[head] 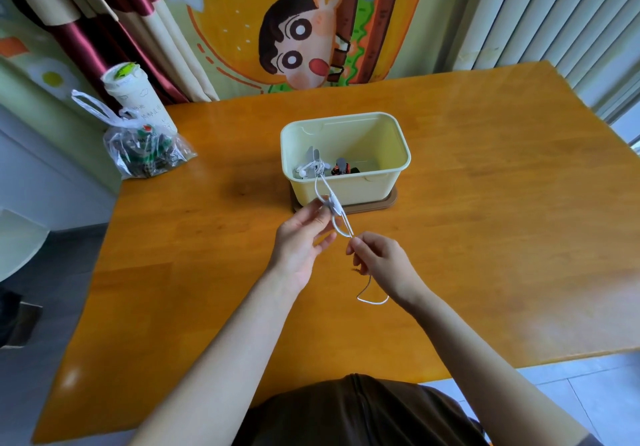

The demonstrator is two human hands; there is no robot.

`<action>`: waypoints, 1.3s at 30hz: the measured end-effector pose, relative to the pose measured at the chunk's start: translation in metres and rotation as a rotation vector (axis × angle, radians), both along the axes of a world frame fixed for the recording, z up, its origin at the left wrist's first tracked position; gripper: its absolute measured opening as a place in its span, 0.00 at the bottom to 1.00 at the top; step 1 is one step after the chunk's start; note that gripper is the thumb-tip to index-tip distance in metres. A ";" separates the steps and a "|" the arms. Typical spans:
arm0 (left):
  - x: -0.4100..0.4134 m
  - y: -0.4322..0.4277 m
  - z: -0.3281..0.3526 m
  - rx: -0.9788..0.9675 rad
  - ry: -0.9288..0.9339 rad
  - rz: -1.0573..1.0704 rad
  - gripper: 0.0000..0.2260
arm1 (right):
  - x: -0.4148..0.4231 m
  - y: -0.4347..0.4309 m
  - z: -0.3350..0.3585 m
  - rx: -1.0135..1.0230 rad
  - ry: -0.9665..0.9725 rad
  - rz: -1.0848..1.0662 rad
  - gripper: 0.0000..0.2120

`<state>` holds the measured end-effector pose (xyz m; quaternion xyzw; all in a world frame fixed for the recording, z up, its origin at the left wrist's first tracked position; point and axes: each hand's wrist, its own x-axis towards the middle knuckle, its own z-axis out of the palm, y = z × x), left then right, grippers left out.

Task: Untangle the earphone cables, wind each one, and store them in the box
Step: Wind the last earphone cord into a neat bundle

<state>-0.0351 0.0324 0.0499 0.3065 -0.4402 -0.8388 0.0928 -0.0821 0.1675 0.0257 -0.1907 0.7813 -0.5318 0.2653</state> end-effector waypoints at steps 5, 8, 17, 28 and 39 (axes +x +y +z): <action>0.000 -0.004 -0.008 -0.270 -0.086 0.070 0.08 | 0.007 -0.001 0.008 0.051 0.114 0.047 0.12; 0.002 -0.007 -0.017 -0.676 -0.116 0.012 0.09 | 0.009 -0.001 0.015 0.057 0.171 0.062 0.11; 0.012 -0.008 -0.026 -1.253 -0.141 -0.238 0.10 | -0.011 0.009 0.029 0.146 0.311 0.074 0.12; 0.017 -0.005 -0.021 -1.066 -0.052 -0.394 0.13 | -0.040 0.016 0.024 0.126 0.418 -0.052 0.07; 0.018 -0.002 -0.005 -0.509 0.128 -0.432 0.11 | -0.043 0.011 0.013 0.094 0.287 -0.066 0.09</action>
